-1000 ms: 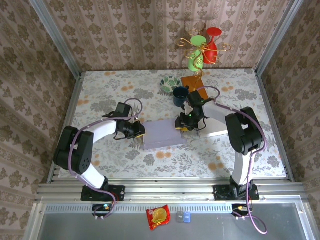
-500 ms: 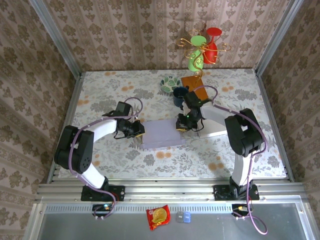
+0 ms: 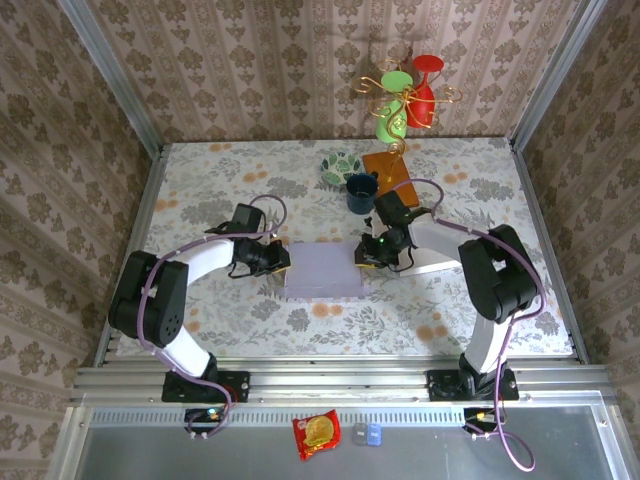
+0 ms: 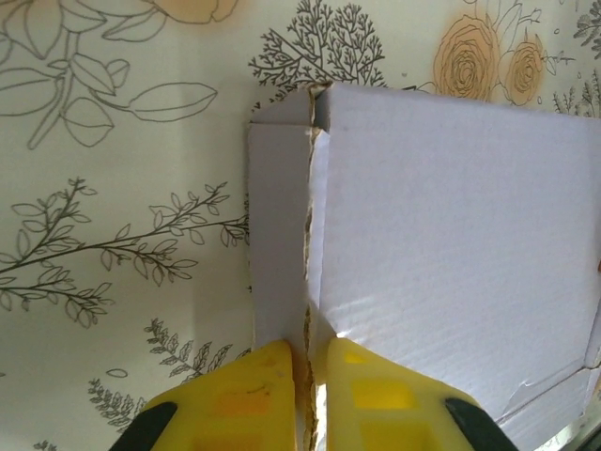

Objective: Fold the paper box

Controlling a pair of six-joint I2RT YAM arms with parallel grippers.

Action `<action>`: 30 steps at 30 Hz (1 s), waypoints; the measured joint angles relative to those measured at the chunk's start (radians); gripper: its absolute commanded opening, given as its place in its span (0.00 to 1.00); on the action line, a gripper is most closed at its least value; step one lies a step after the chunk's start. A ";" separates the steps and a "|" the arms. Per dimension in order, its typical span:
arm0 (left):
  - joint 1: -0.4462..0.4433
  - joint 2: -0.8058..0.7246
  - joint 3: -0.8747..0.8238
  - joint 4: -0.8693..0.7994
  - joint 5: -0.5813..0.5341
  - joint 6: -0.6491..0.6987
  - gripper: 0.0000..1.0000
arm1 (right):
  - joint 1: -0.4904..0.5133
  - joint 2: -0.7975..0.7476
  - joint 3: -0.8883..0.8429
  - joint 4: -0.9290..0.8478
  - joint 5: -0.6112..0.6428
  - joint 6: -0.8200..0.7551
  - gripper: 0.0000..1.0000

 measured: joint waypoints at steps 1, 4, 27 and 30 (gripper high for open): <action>-0.002 0.000 0.000 0.002 0.000 0.000 0.12 | -0.009 -0.011 -0.008 0.000 -0.004 0.005 0.32; -0.010 0.000 -0.005 0.015 0.000 0.003 0.12 | -0.040 -0.066 -0.035 0.009 -0.030 0.022 0.38; -0.014 -0.001 -0.042 0.099 0.028 0.003 0.07 | -0.103 0.029 -0.119 0.196 -0.203 0.108 0.55; -0.009 -0.005 -0.070 0.152 0.049 -0.013 0.06 | -0.103 0.038 -0.118 0.215 -0.226 0.109 0.57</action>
